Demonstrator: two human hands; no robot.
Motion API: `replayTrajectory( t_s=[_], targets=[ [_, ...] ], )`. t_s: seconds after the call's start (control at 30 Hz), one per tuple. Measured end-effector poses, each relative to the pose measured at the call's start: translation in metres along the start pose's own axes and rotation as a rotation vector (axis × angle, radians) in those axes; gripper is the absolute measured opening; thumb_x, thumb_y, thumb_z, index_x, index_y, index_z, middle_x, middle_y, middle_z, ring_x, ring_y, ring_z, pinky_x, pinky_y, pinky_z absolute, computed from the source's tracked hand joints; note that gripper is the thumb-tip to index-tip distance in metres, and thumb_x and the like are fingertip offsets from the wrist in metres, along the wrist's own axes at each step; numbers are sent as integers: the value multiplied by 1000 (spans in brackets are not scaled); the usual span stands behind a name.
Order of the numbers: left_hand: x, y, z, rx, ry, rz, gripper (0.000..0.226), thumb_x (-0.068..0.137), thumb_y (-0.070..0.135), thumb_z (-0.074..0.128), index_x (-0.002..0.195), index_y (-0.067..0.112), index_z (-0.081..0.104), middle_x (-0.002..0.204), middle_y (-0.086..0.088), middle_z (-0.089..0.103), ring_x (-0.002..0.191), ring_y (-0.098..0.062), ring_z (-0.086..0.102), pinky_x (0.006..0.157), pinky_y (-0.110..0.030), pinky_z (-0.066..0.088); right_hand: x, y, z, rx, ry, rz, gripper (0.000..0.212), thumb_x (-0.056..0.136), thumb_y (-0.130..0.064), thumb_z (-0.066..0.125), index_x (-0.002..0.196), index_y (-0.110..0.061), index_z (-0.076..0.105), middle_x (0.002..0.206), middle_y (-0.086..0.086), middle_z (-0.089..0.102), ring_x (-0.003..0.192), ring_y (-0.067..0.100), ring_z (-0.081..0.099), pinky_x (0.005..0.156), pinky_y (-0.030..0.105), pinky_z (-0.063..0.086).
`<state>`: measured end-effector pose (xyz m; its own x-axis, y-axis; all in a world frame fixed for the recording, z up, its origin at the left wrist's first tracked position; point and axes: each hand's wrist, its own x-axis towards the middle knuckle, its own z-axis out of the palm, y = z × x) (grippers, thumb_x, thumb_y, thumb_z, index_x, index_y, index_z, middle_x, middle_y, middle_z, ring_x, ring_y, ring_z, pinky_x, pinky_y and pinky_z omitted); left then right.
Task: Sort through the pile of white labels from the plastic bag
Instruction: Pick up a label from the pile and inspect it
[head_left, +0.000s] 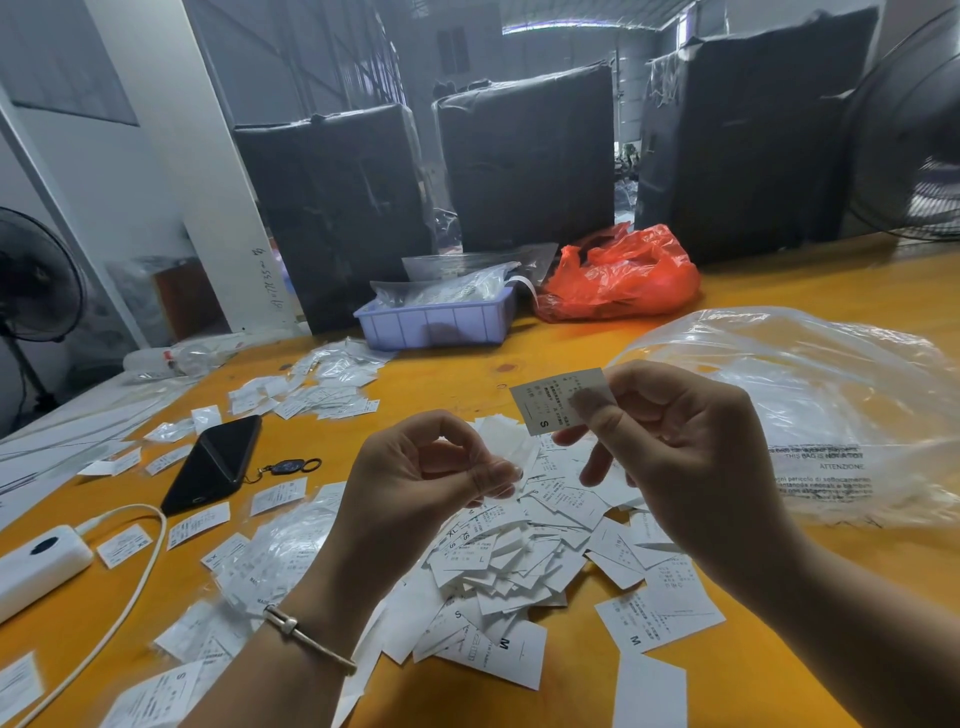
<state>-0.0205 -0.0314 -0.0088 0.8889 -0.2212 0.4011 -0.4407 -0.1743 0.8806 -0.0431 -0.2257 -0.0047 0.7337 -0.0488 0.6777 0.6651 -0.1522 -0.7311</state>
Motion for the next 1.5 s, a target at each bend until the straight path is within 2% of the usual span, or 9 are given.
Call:
replayTrajectory(
  t_s=[0.57,0.83,1.1,1.5],
  targets=[
    [1,-2,-3,9,-21,13,35,67,26,79,81,-1,62,79,-9,77,74,-25,76,63,-27,58,-1,-5,2,9,9,-1,14,91,-12,61,80,-7,69,65,3,71,46,16,64,44,10,41],
    [0,-2,-2,-8,-26,11,31,69,21,78,81,-2,60,79,-10,77,74,-26,76,62,-25,58,-2,-3,4,-33,-3,17,12,90,-9,62,81,-7,70,63,4,70,48,12,64,45,9,41],
    [-1,-1,-1,0,-26,18,38,66,28,79,81,-2,61,79,-11,77,74,-27,75,64,-28,59,-1,-2,3,-31,18,23,14,91,-9,61,79,-7,69,63,4,70,47,13,64,44,10,41],
    [0,-1,-2,-8,-26,16,35,68,24,79,82,-2,61,80,-10,77,75,-27,76,63,-27,59,0,-2,2,-21,15,33,14,91,-11,60,81,-8,69,65,4,71,48,15,65,45,11,41]
  ],
)
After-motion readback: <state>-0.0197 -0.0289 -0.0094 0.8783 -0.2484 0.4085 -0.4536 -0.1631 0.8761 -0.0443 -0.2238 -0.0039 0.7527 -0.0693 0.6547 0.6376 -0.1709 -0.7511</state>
